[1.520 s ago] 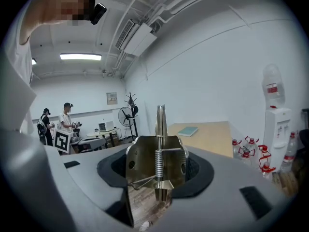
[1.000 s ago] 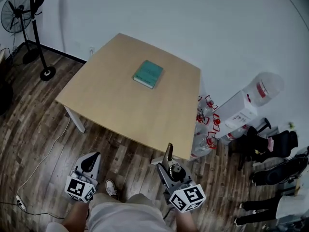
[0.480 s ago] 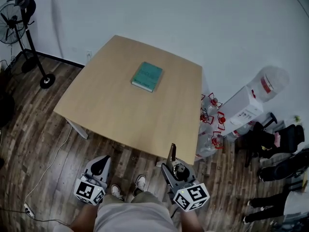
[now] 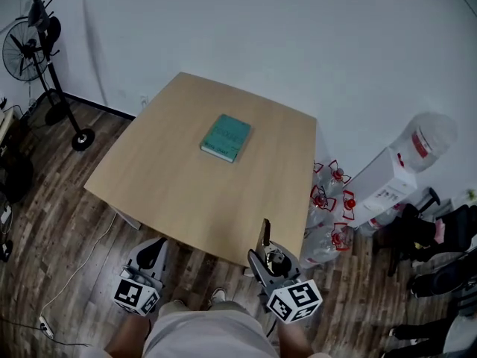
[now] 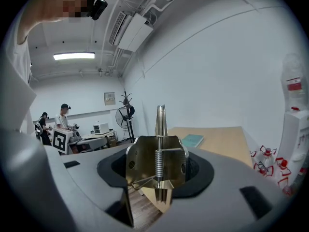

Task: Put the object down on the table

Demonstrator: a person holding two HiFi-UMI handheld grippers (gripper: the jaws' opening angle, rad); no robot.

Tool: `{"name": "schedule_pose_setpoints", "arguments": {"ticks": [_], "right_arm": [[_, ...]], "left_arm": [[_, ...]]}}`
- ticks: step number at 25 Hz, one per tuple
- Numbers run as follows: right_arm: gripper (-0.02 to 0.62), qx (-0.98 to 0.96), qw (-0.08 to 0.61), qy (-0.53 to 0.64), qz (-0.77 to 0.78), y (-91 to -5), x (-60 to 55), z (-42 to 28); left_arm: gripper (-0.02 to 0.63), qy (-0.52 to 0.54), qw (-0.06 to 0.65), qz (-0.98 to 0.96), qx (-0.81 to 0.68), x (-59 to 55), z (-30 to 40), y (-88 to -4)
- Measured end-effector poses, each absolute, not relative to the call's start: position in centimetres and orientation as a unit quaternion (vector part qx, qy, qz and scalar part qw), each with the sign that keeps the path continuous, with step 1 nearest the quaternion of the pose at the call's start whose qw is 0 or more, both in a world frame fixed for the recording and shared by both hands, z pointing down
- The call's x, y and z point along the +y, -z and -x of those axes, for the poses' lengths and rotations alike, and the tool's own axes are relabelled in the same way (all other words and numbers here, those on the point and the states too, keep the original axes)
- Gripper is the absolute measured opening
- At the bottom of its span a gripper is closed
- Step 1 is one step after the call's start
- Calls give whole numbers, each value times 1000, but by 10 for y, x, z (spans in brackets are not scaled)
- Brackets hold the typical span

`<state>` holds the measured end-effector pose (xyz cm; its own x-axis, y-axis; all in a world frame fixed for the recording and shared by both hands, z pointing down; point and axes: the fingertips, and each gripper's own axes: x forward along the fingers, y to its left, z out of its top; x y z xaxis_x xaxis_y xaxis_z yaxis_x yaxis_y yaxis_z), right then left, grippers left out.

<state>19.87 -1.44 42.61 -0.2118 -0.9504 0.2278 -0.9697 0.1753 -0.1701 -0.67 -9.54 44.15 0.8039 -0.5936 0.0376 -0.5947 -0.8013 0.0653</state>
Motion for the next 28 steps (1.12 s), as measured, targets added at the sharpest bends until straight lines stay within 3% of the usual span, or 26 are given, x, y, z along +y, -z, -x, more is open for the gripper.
{"name": "schedule_pose_setpoints", "arguments": {"ticks": [11, 28], "right_arm": [[199, -778, 57, -144, -609, -442, -54, -219], [199, -778, 117, -171, -593, -485, -97, -185]], "left_arm": [[6, -28, 44, -934, -354, -109, 14, -450], [6, -48, 85, -939, -331, -134, 23, -487]]}}
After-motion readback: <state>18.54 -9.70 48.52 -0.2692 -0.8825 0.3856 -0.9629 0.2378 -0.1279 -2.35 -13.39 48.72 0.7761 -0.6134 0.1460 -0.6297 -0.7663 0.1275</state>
